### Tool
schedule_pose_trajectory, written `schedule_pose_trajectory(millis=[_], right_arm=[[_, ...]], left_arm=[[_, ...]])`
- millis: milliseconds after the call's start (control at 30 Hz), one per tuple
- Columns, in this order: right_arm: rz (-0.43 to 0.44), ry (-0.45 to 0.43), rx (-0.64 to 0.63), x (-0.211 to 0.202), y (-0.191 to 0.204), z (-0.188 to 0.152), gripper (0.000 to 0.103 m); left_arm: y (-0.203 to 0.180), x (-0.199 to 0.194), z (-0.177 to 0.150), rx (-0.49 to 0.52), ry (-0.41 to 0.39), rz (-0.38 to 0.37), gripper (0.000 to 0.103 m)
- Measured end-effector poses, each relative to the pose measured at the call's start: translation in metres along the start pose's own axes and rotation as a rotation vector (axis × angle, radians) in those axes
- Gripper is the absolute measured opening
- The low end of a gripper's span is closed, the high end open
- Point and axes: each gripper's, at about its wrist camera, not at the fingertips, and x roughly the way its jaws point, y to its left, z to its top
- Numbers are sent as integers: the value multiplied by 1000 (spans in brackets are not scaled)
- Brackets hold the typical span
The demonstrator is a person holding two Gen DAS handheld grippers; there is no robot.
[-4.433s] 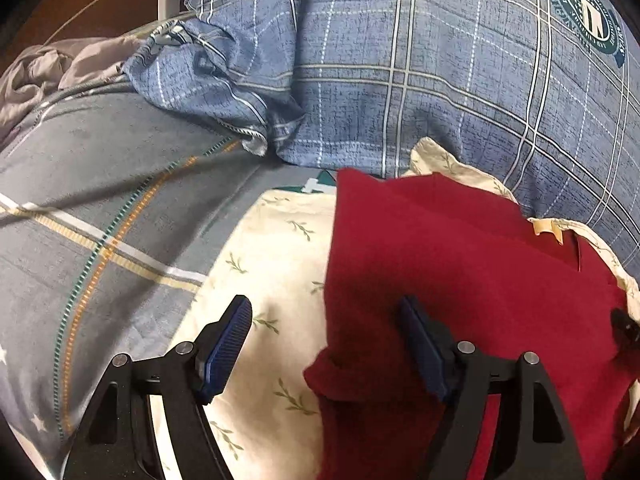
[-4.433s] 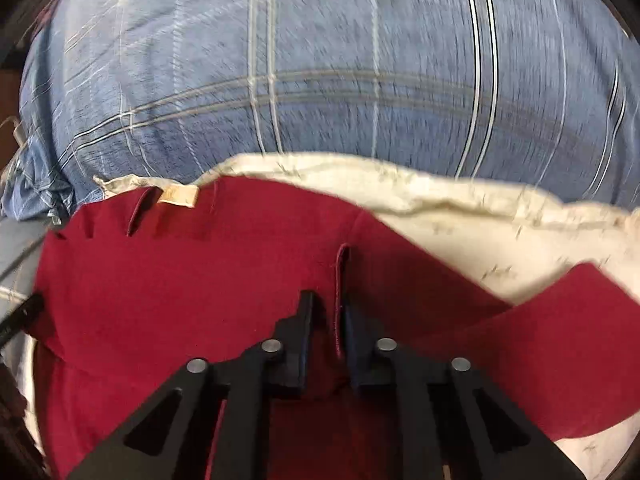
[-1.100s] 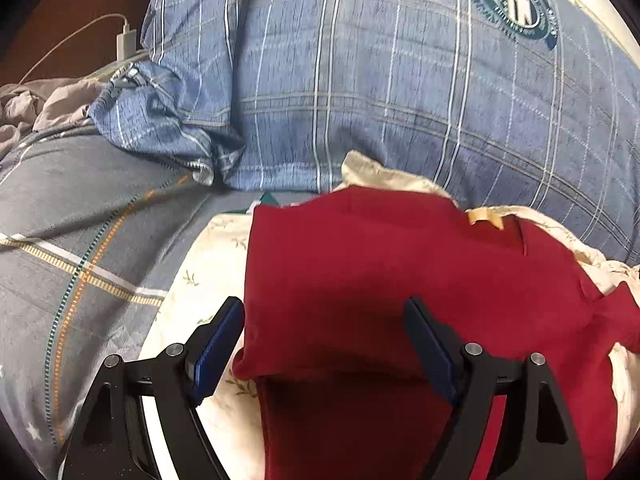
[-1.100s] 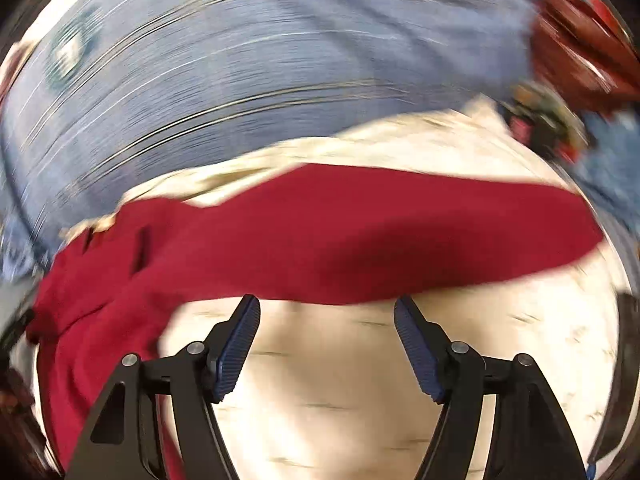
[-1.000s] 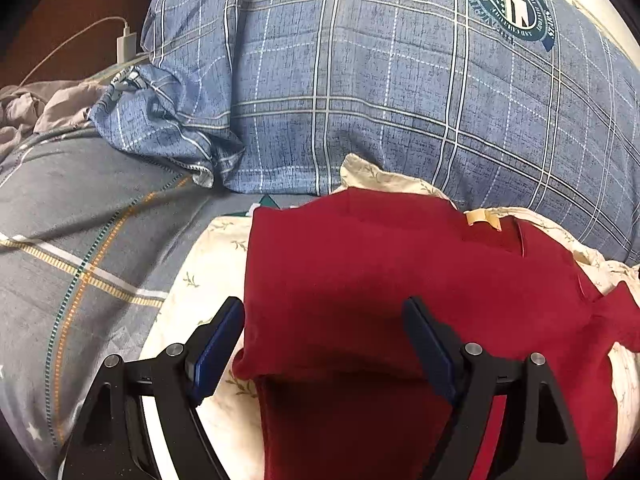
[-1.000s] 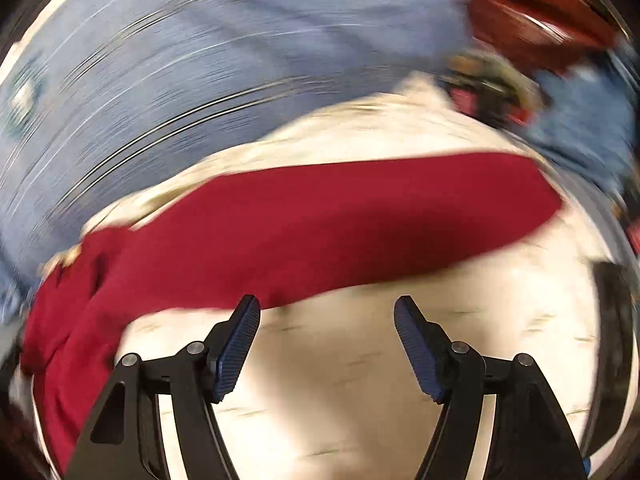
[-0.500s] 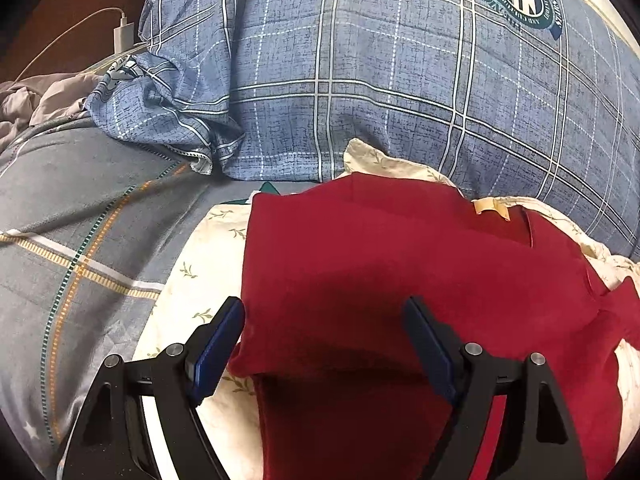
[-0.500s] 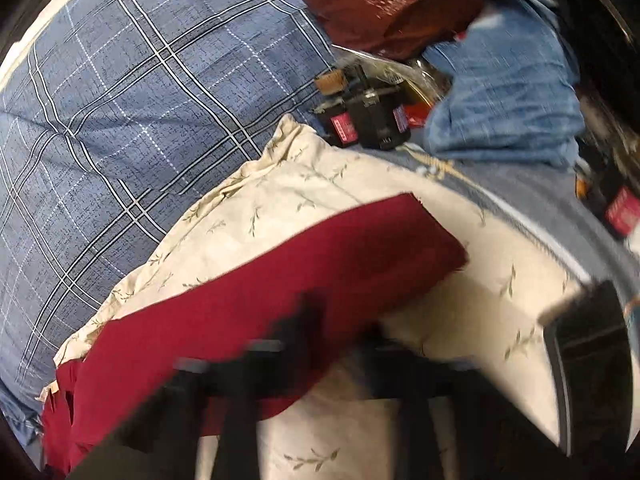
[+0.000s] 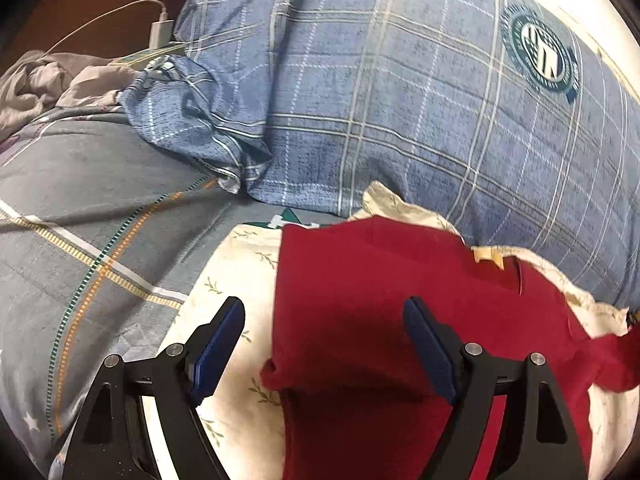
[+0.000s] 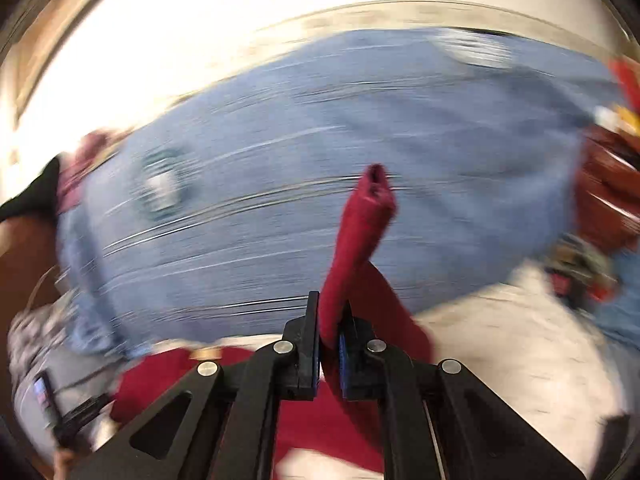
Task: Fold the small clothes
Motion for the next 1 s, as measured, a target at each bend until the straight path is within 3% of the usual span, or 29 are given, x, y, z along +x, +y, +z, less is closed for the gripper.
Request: schedule_pose_trajectory(millis=[167, 300, 400, 467, 500, 667, 833, 900, 1000], right_arm=[[216, 124, -144, 66, 119, -29, 6], [315, 279, -247, 130, 201, -96, 6], [349, 435, -275, 167, 230, -150, 16], [334, 532, -265, 183, 230, -175, 33], [346, 562, -245, 182, 225, -181, 33], [359, 449, -244, 118, 187, -163, 67], [281, 385, -231, 72, 146, -147, 69], [230, 350, -199, 64, 123, -141, 69], [224, 318, -78, 62, 93, -143, 69]], left_arm=[[11, -1, 2, -28, -1, 2, 81], [18, 3, 7, -49, -2, -6, 81], [25, 12, 9, -94, 25, -51, 81], [29, 18, 11, -125, 51, -94, 81], [31, 19, 12, -131, 55, -107, 81], [20, 15, 13, -81, 31, -155, 81], [-1, 15, 5, 5, 50, -213, 81], [-11, 18, 2, 45, 56, -206, 81], [-26, 26, -3, 103, 70, -178, 81]])
